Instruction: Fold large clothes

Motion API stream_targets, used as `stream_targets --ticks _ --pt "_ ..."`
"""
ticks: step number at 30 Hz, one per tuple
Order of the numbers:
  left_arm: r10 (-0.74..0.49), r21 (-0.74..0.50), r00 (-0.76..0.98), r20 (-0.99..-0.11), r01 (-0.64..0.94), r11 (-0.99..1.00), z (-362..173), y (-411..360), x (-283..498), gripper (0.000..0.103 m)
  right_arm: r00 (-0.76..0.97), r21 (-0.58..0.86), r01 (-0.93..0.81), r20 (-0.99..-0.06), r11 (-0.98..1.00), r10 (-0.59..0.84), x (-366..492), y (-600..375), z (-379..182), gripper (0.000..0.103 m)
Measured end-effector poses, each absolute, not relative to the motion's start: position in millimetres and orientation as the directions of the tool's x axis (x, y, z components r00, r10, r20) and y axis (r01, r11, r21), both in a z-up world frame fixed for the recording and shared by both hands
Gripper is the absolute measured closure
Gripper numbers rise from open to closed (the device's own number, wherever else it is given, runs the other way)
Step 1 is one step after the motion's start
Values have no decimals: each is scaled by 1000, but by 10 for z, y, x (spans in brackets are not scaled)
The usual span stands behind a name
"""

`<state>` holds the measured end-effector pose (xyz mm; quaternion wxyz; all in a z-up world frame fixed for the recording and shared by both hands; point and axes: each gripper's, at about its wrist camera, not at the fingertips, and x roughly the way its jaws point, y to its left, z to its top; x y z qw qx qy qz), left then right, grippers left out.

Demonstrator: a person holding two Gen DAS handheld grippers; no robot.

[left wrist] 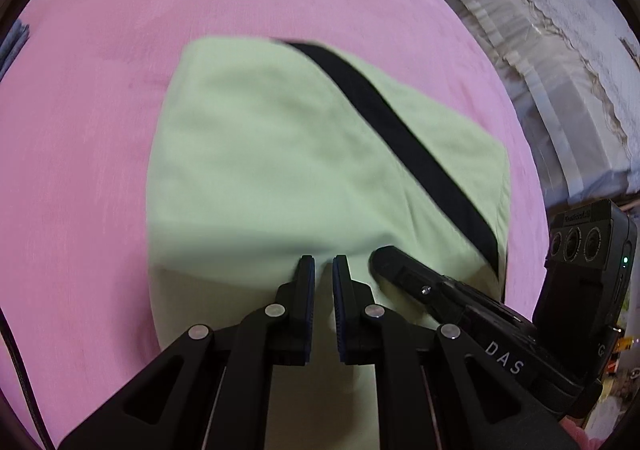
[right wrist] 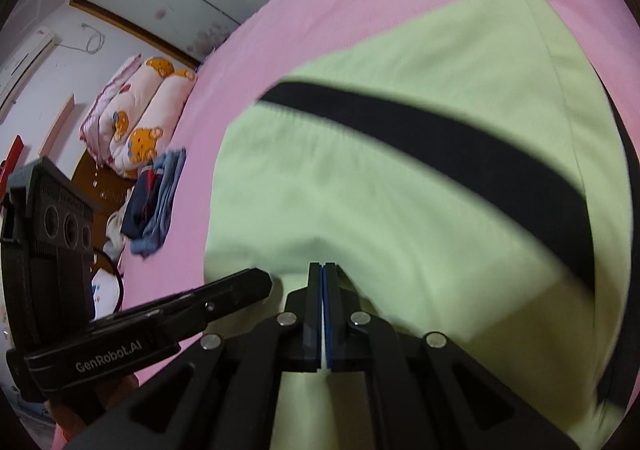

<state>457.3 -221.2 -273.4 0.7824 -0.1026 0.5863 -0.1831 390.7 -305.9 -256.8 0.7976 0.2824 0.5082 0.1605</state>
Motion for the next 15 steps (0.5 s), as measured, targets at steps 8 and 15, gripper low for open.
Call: stream_targets --ticks 8,15 --pt "-355 -325 311 -881 147 934 -2722 -2118 5046 96 547 556 103 -724 825 420 4419 -3501 -2584 103" --pt "-356 -327 345 -868 141 935 -2754 -2072 5211 96 598 525 173 -728 833 335 4297 -3870 -2657 103"
